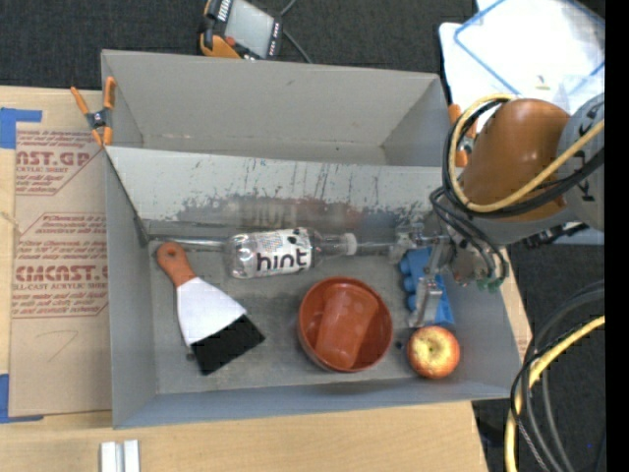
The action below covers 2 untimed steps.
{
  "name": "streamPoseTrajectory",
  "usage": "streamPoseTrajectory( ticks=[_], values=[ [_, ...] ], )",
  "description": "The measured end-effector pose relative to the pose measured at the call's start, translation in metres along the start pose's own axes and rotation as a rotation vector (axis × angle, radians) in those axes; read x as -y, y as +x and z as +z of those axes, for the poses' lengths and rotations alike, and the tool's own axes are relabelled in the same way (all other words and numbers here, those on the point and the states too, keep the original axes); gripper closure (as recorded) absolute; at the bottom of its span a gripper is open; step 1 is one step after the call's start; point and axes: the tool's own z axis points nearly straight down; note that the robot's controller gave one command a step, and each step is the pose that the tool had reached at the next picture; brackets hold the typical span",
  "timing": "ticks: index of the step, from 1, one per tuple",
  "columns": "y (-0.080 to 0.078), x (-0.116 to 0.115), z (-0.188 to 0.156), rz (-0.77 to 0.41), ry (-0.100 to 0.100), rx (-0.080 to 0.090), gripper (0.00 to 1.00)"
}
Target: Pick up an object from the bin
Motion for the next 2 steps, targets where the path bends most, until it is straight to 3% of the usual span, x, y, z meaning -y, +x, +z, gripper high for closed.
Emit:
streamPoseTrajectory(
  ticks=[1,2],
  values=[
    [0.0,0.0,0.0,0.0,0.0,0.0,0.0],
    [-0.002,0.004,-0.087,0.024,0.0,0.003,0.0]
  ],
)
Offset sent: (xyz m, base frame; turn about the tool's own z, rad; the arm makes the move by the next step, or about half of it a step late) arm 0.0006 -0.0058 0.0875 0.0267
